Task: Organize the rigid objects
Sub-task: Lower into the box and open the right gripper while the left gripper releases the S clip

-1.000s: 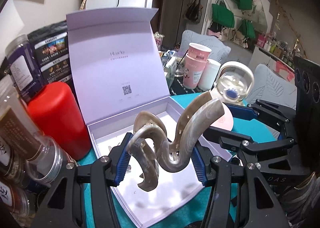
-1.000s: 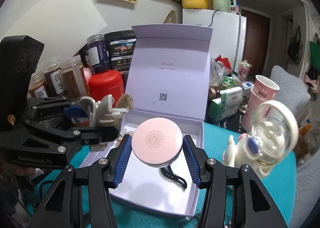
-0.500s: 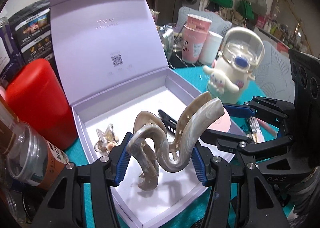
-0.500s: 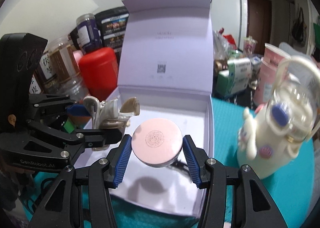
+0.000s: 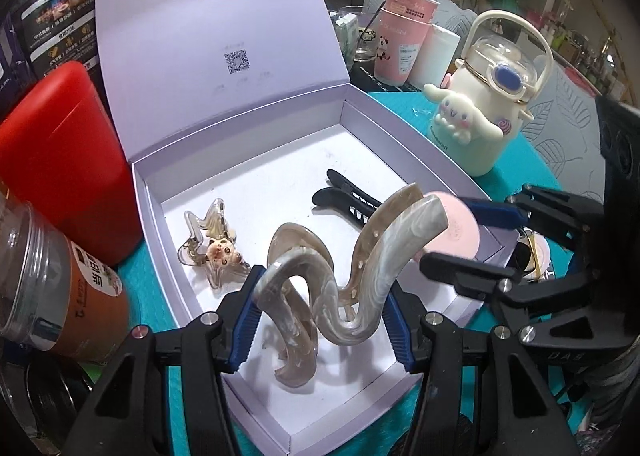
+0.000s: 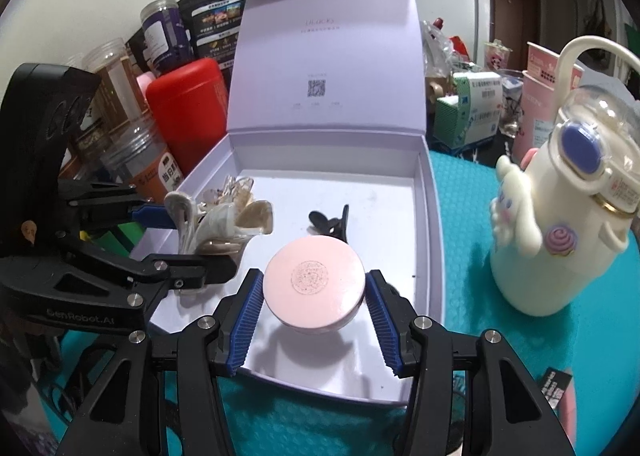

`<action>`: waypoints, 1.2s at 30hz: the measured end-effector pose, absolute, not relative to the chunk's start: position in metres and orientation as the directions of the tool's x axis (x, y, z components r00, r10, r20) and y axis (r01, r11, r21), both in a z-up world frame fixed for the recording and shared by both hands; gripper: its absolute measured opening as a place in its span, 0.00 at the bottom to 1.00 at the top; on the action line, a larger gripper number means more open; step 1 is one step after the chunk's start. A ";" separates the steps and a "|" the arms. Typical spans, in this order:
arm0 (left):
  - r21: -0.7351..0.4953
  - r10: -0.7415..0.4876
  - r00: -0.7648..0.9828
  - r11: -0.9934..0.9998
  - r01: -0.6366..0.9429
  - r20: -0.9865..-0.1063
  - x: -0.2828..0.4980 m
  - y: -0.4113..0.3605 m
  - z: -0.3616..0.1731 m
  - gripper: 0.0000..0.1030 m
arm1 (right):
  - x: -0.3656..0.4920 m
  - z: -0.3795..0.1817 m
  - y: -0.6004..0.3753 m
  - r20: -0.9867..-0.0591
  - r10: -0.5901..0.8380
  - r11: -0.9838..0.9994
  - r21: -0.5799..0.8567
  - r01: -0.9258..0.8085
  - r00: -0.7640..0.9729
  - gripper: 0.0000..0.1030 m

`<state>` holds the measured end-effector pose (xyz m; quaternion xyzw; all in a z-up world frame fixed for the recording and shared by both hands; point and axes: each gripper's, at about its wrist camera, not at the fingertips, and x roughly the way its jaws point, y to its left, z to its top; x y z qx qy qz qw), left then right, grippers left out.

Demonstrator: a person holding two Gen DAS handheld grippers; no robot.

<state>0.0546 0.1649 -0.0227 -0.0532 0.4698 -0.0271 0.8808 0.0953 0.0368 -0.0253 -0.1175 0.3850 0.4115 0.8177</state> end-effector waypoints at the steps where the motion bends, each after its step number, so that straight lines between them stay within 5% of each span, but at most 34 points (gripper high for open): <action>1: -0.120 -0.096 0.553 0.993 -0.006 -0.827 0.056 0.166 -0.023 0.53 | 0.095 -0.027 0.037 -0.730 0.581 0.632 0.127 -0.764 0.359 0.50; 28: -0.103 -0.071 0.542 0.994 -0.030 -0.838 0.080 0.169 -0.044 0.53 | 0.105 -0.039 0.044 -0.769 0.519 0.670 0.094 -0.736 0.374 0.51; 36: -0.130 -0.058 0.564 0.987 -0.089 -0.824 0.072 0.172 -0.034 0.54 | 0.100 -0.028 0.035 -0.753 0.520 0.684 0.085 -0.724 0.403 0.63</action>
